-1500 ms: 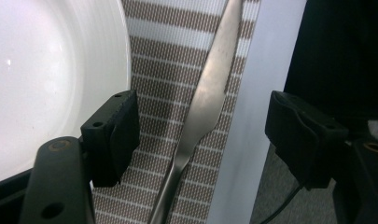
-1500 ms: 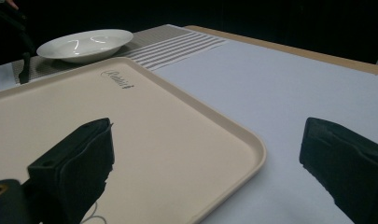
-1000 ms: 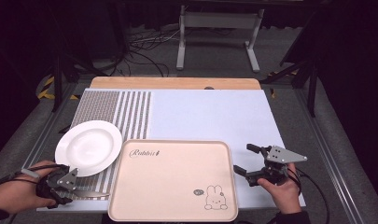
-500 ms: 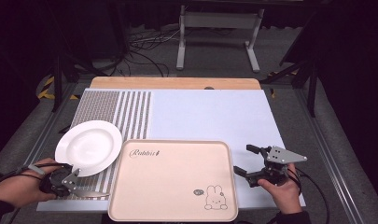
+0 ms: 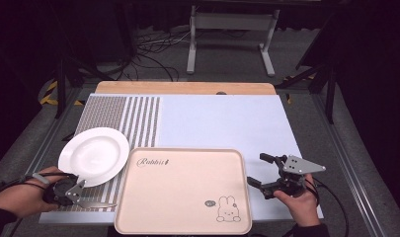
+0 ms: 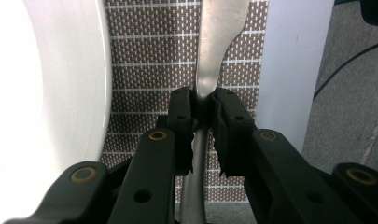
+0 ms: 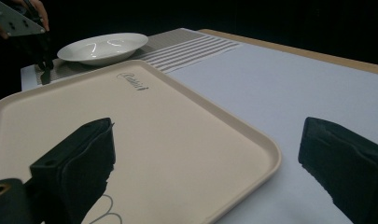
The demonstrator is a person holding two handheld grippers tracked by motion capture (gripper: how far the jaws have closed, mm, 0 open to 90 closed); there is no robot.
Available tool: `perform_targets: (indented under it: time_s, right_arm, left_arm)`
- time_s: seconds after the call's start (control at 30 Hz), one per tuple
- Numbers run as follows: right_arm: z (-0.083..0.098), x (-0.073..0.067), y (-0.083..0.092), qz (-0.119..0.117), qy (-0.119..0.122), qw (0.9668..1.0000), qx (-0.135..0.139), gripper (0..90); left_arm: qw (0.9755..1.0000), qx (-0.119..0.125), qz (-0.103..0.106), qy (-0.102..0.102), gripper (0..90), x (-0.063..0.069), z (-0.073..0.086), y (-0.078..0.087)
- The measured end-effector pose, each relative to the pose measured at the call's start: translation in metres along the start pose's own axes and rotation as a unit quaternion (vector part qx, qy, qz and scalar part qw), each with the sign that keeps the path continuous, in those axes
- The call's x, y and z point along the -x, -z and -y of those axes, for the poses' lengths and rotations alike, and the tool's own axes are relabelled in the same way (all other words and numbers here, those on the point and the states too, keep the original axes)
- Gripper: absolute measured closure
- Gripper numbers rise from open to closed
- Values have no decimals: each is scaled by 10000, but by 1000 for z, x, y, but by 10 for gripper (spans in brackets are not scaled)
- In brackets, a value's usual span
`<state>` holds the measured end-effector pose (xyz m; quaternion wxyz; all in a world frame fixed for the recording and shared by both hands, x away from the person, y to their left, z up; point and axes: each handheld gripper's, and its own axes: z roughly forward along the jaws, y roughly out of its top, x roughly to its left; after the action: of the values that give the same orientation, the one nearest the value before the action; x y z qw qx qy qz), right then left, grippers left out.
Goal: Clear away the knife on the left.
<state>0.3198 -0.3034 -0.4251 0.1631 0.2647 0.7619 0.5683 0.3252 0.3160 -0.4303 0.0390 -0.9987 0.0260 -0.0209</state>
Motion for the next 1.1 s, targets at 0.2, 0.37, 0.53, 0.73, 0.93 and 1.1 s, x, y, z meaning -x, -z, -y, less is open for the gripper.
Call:
perform_targets:
  time_s: [0.2,0.37,0.53,0.73,0.93,1.1]
  right_arm:
    - [0,-1,-1,-47,15,10000,2,45]
    - [0,-1,-1,-66,10,10000,3,44]
    - [0,-1,-2,-82,30,10000,-23,44]
    - [0,-1,-1,-4,26,10000,30,39]
    - [-1,-1,0,-12,31,10000,34,39]
    - [-1,-1,1,13,26,10000,64,38]
  left_arm:
    - [10000,-61,-10,-50,797,1,-1,0]
    - [9999,-79,-43,-75,800,1,-2,0]
    - [9999,-113,-46,-42,801,1,-1,1]
    - [9996,34,-57,274,802,2,4,7]
    - [9984,207,-158,501,802,4,6,24]
    - [9928,596,-279,999,802,3,2,43]
